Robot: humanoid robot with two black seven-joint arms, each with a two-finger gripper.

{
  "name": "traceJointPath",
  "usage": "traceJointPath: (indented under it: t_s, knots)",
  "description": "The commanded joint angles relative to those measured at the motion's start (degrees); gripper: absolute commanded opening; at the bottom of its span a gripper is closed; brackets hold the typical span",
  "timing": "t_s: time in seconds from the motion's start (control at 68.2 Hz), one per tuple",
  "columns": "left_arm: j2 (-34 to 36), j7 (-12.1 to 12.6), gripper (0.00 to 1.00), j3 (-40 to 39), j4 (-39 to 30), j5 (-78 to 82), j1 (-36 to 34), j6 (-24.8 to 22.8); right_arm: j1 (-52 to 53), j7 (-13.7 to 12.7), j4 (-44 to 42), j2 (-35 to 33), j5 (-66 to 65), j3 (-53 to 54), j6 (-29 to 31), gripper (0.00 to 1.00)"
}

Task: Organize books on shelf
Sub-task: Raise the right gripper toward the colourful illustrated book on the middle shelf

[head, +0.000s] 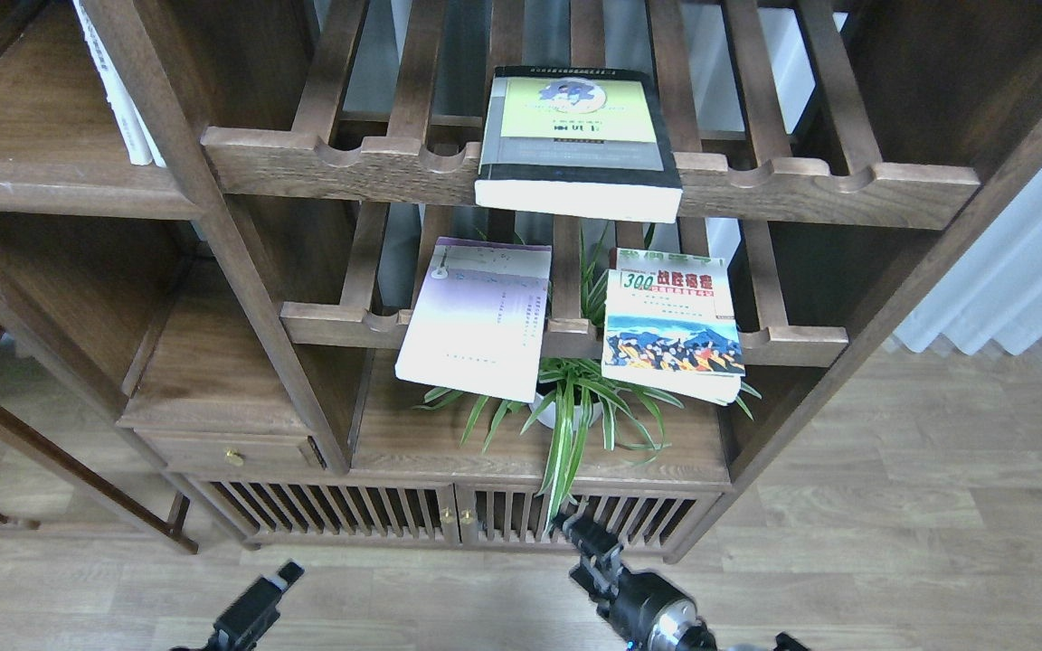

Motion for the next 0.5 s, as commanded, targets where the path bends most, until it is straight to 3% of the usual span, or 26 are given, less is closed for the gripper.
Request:
traceJointPath:
  t_s: [0.0,0.103,0.484]
  knots:
    - [0.1,1.54,1.0,-0.59,0.0,0.18,0.03,-0.01,-0.02,0.03,-0.23,0.01,-0.09,-0.29,3.25,1.0]
    - [0.01,3.56,1.0,-1.03,0.35,0.18,0.12,-0.01,-0.02,0.03,-0.49,0.01,-0.09,-0.12,4.49,1.0]
    - [-2.01,3.3,1.0,-3.84,1.67,0.18,0.56,-0.01,0.68,-0.84,-3.04,0.01,-0.35,-1.17,4.67,1.0]
